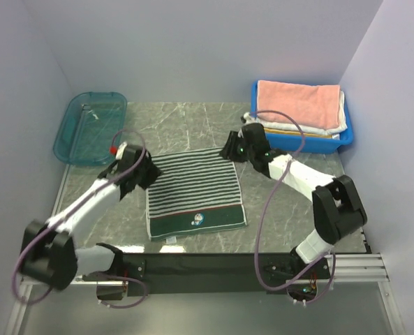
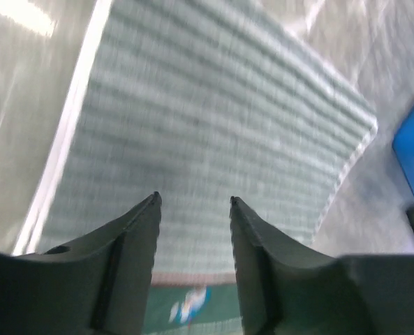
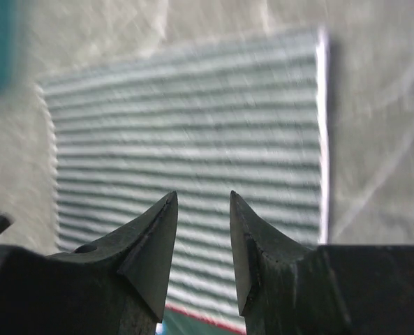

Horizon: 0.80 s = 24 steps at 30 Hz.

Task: Fold and stack the towels
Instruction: Fold the towel

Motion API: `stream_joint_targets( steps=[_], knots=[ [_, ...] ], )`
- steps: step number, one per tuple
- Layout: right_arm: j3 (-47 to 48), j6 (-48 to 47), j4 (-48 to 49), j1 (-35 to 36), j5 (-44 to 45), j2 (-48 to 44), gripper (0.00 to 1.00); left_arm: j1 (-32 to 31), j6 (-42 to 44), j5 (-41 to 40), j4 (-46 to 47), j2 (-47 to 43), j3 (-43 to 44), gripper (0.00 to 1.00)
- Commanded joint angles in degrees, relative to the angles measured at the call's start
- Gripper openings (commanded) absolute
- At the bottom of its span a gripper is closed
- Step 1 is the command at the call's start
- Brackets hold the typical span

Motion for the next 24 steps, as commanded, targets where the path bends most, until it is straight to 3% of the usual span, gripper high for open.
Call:
stream_joint_targets(
  steps=[1,5,10,18,24],
  knots=[
    [7.15,-2.04,1.45,-0.88,0.70,5.61,0.43,3.23,5.54,0.67,6.58,12.23,7.10,0.49],
    [13.31,-2.75,0.84,-1.05,0.61,11.50,0.43,3.41,7.21,1.99,6.67,23.96,15.12,0.39],
    [18.94,-2.84,0.05,-1.76,0.88,18.97,0.42,5.43,8.26,-1.34,5.88,32.83,20.74,0.35],
    [24.83,1.90,-1.18,-5.88,-0.62,30.92,0.39,11.05,7.48,-3.19,6.06,37.95,21.90,0.34],
    [23.78,3.93,-1.10,-7.03,2.45,32.09,0.38,14.12,4.84,-3.28,6.15,40.24,19.00,0.34]
  ],
)
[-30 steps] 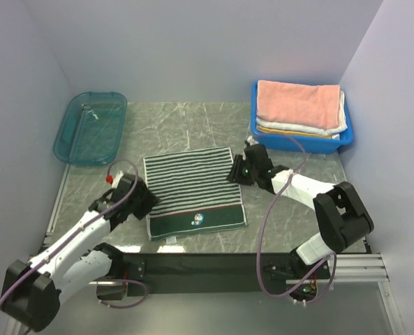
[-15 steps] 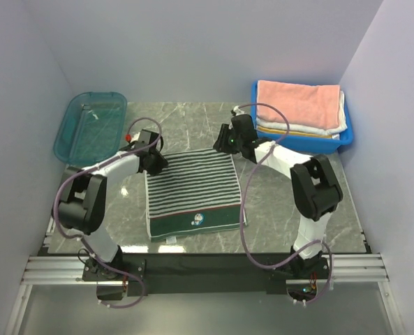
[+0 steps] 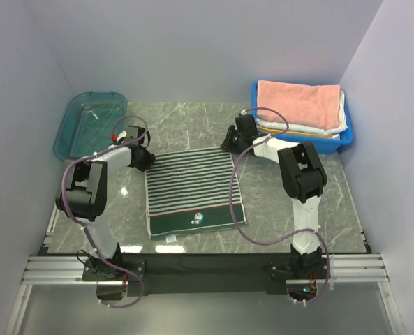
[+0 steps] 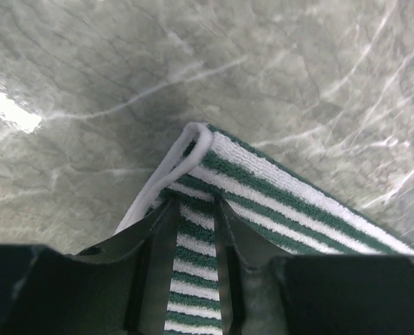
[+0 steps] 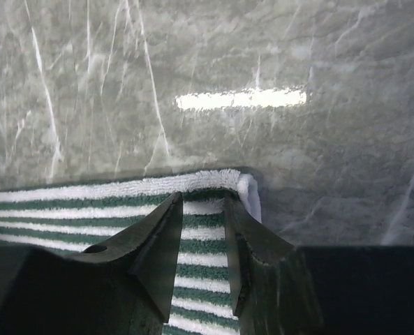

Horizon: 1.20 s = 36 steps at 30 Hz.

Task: Fold and stack the towels
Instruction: Fold the towel

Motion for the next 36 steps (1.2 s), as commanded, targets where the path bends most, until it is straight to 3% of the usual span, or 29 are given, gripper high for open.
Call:
stream_joint_targets(
  steps=[1,6,11,16,20,24,28,36],
  knots=[
    [-0.22,1.42,-0.90,-0.54,4.01,0.17,0.38,2.28,-1.37,-1.81,-0.67,1.40,-2.18,0.34],
    [-2.33,-0.77,0.59,-0.80,3.93,-4.03,0.38,3.08,0.55,-0.41,-0.94,-0.01,-1.93,0.35],
    [-1.90,-8.15,-0.72,-0.45,2.87,-7.82,0.39,1.50,4.07,1.44,-1.90,-4.40,0.80,0.54],
    [0.30,-20.69,-3.62,-0.28,1.99,-10.55,0.44,0.36,9.43,1.18,-9.26,-7.47,6.33,0.75],
    [4.60,-30.56,-10.10,-0.28,0.59,-9.42,0.50,0.36,15.67,-1.98,-15.78,-8.36,11.95,0.86],
    [8.73,-34.26,-13.81,0.86,-1.95,-6.96,0.48,0.09,22.44,0.37,-18.34,-6.70,15.04,0.80],
    [8.04,-33.48,-14.87,3.85,-0.57,-6.51,0.45,-1.66,19.82,1.26,-16.41,-6.34,11.10,0.71],
    [3.56,-24.79,-18.82,5.79,2.60,-4.23,0.43,-4.30,14.10,1.26,-11.31,-6.08,1.25,0.68]
  ],
)
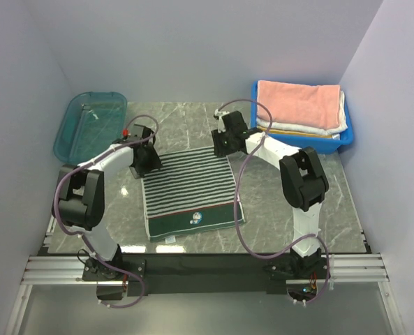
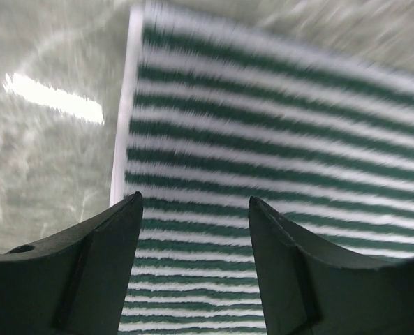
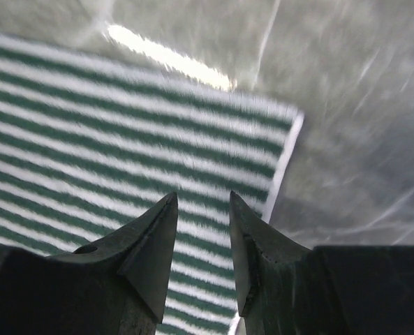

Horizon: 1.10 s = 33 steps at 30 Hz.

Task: Fold and stack the towels
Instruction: Fold the towel

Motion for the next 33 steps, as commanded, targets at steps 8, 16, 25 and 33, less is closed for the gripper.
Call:
stream_joint_targets(
  steps=[8,16,25,33],
  knots=[
    [-12.25,6.80,-8.32,-0.51,7.43,-2.29,0.44,-3.81,-5.34,-1.37,3.50,-1.03,-8.04,0.70],
    [-18.93,9.71,-12.55,-0.51,7.53,-7.57,0.45,-7.15,-6.23,-0.66,4.20,-6.65,-15.44,0.75],
    [-16.40,1.46,-8.95,-0.77,6.12,-13.03,0.51,-6.46,3.86,-8.22,-5.19,-11.75,-4.82,0.80],
    [-5.06,-10.85,-6.93,-3.58,-0.02,-5.74,0.65,1.01,16.45,-2.53,-2.14,-11.48,0.82,0.82]
  ],
)
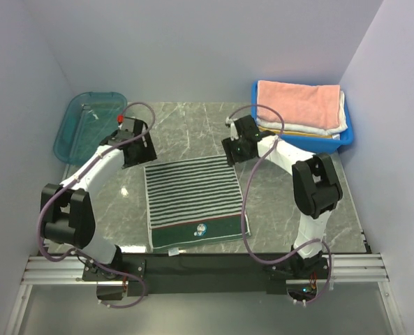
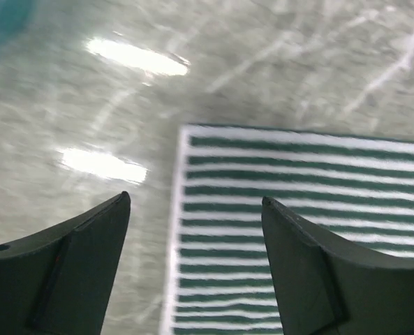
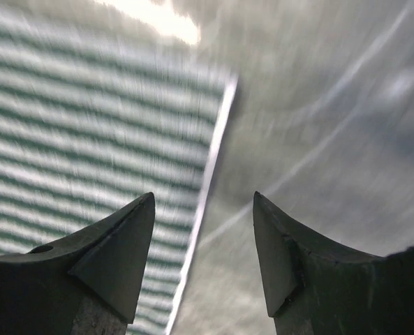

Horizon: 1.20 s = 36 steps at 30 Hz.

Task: Fold and stack the towels
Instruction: Fold the towel

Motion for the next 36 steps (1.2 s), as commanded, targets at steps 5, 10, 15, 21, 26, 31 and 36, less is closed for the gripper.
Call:
stream_joint_targets(
  steps=[5,10,15,21,26,31,36],
  knots=[
    [13.72,-10.88,-1.15,-1.33,-5.04,8.71,0.59,2.81,6.53,2.87,2.91,-1.61,-3.37,0.84],
    [22.08,-12.02,-6.68,-1.68,-3.72,15.40,0.53,2.90,6.18,0.24,3.09,-1.87,-4.17,0.84],
    [24.38,-12.55,-7.92,-1.68,-5.22,17.25,0.52,3.16,5.91,-0.12,3.00,-1.87,-3.81,0.83],
    [24.47,-13.17,-9.15,-1.60,-6.18,18.31,0.50,3.17,5.91,0.05,3.09,-2.13,-4.08,0.83],
    [27.62,-12.73,-13.10,-1.60,-6.45,21.46,0.48,3.17,6.00,0.14,3.17,-2.05,-4.34,0.82],
    [29.83,-11.85,-15.74,-1.68,-5.31,23.93,0.46,3.17,6.00,-0.38,3.26,-1.52,-4.43,0.81],
    [31.94,-11.50,-18.03,-1.60,-3.55,26.13,0.28,3.17,6.00,-0.91,3.17,-0.56,-4.43,0.81]
  ],
)
